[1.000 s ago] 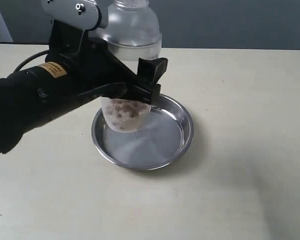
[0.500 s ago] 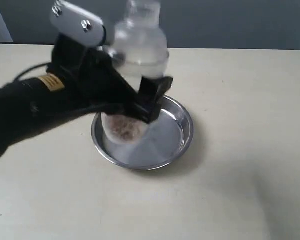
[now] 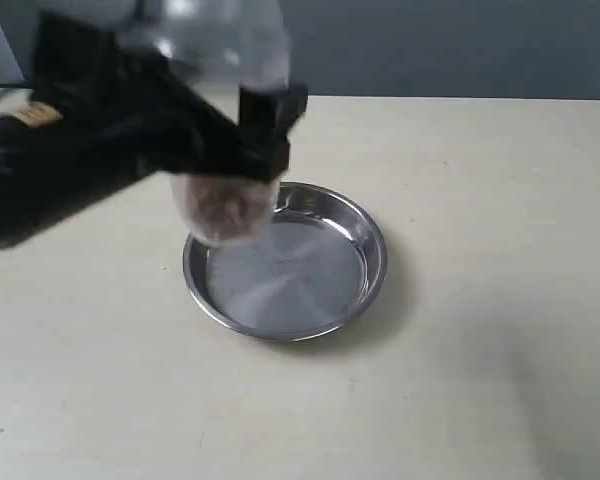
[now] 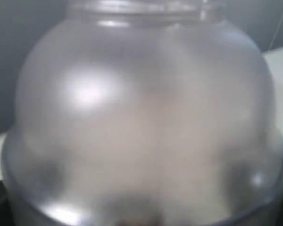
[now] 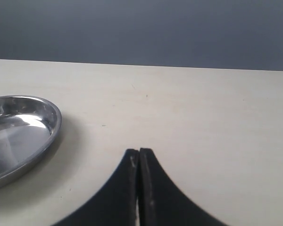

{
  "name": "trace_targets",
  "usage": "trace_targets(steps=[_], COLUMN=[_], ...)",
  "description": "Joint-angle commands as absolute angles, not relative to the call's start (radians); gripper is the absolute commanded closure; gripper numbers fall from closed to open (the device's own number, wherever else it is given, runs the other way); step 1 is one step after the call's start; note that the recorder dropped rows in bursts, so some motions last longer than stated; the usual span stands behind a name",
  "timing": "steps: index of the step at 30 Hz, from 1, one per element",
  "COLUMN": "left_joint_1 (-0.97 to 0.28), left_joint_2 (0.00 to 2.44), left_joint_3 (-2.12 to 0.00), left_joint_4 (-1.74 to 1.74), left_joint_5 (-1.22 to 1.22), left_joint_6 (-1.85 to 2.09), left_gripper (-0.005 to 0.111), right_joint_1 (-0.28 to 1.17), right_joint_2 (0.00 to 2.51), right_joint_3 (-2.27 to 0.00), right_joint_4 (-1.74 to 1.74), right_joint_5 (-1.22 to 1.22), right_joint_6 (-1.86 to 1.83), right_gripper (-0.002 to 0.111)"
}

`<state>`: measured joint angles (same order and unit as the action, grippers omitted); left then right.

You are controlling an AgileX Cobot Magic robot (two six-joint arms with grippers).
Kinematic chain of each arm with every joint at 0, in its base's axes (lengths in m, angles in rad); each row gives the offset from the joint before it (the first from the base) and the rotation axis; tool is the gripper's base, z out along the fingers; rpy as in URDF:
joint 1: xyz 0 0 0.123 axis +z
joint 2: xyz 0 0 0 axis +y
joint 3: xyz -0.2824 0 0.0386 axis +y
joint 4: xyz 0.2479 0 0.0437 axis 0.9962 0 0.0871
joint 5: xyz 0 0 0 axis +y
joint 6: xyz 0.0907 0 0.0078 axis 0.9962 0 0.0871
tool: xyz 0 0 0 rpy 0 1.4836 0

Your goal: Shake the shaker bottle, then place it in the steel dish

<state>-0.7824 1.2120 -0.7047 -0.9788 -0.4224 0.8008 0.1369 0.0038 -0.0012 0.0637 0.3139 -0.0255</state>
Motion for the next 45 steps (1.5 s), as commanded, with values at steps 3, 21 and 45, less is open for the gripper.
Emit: trace_targets(steps=[3, 21, 45], left_joint_1=[-0.738, -0.766, -0.759], left_joint_2=[1.344, 1.203, 1.485], left_joint_3=[-0.566, -0.572, -0.572], left_joint_4=[-1.201, -0.999, -0.834], left_joint_5=[-0.64, -0.636, -0.918], left_joint_6=[0.775, 0.631, 0.292], left_gripper=[0.106, 0.106, 0.106], right_joint_1=[0.141, 0.141, 0.141], right_joint_2=[0.0, 0.0, 0.0], right_joint_3=[0.0, 0.0, 0.0], right_joint_4=[0.06, 0.06, 0.062], right_joint_5=[0.305, 0.305, 0.305], right_joint_6=[-0.026, -0.026, -0.026], right_gripper=[0.109, 0.109, 0.109])
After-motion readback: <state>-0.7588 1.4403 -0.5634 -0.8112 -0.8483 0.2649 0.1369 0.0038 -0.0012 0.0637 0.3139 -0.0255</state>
